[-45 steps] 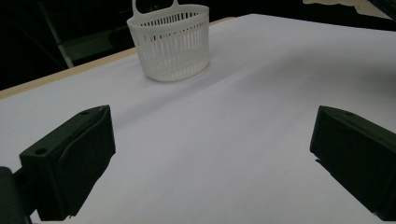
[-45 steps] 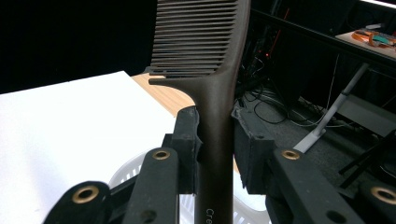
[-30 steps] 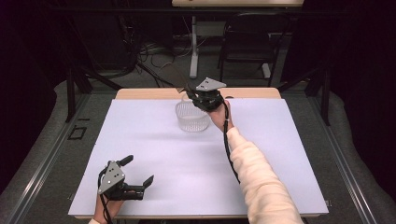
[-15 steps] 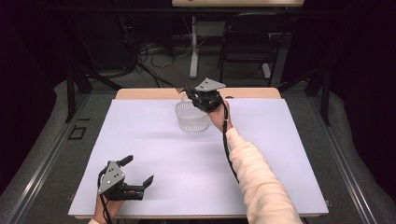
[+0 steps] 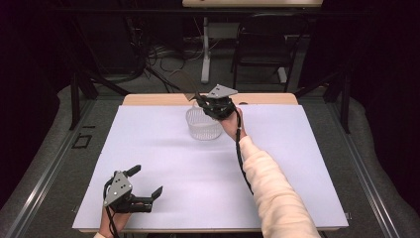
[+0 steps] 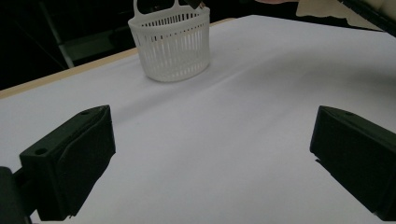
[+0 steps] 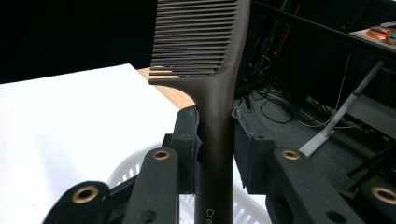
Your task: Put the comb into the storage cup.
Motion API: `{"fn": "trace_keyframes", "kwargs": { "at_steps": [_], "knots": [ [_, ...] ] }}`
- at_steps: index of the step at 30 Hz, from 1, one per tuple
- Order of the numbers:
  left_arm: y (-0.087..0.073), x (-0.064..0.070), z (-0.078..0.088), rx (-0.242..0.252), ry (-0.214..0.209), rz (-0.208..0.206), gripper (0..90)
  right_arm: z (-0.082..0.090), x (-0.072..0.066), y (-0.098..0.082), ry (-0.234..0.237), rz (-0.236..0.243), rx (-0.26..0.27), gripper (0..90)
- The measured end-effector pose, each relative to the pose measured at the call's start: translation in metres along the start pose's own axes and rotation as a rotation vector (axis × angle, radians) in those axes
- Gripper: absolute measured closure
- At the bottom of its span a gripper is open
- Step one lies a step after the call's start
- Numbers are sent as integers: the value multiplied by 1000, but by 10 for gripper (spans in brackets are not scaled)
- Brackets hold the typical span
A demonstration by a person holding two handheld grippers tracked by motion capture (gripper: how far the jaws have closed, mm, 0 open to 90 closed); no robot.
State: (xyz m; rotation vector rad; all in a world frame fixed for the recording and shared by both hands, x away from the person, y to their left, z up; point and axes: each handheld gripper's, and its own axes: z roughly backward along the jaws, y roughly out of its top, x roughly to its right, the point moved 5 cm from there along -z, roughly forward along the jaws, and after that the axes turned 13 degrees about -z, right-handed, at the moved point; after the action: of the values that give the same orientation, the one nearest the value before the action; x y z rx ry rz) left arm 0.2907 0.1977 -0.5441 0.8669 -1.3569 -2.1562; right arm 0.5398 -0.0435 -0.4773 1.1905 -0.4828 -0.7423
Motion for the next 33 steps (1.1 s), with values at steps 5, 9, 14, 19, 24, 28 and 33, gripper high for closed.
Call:
{"fn": "trace_keyframes", "kwargs": {
  "at_steps": [5, 9, 14, 19, 24, 28, 33],
  "knots": [
    [0, 0, 0, -1, -1, 0, 2, -1, 1, -1, 3, 4, -4, 718],
    [0, 0, 0, 0, 1, 0, 2, -1, 1, -3, 5, 2, -8, 718],
    [0, 0, 0, -1, -1, 1, 2, -2, 0, -6, 8, -3, -10, 718],
    [0, 0, 0, -1, 1, 1, 2, -5, 0, -9, 9, 2, -19, 718],
    [0, 0, 0, 0, 3, 4, 2, -6, 0, -10, 10, 8, -20, 719],
    [0, 0, 1, 0, 2, 3, 3, -6, 0, -10, 11, 19, -23, 718],
    [0, 0, 1, 0, 3, 3, 3, -6, 0, -12, 15, 19, -22, 718]
  ]
}}
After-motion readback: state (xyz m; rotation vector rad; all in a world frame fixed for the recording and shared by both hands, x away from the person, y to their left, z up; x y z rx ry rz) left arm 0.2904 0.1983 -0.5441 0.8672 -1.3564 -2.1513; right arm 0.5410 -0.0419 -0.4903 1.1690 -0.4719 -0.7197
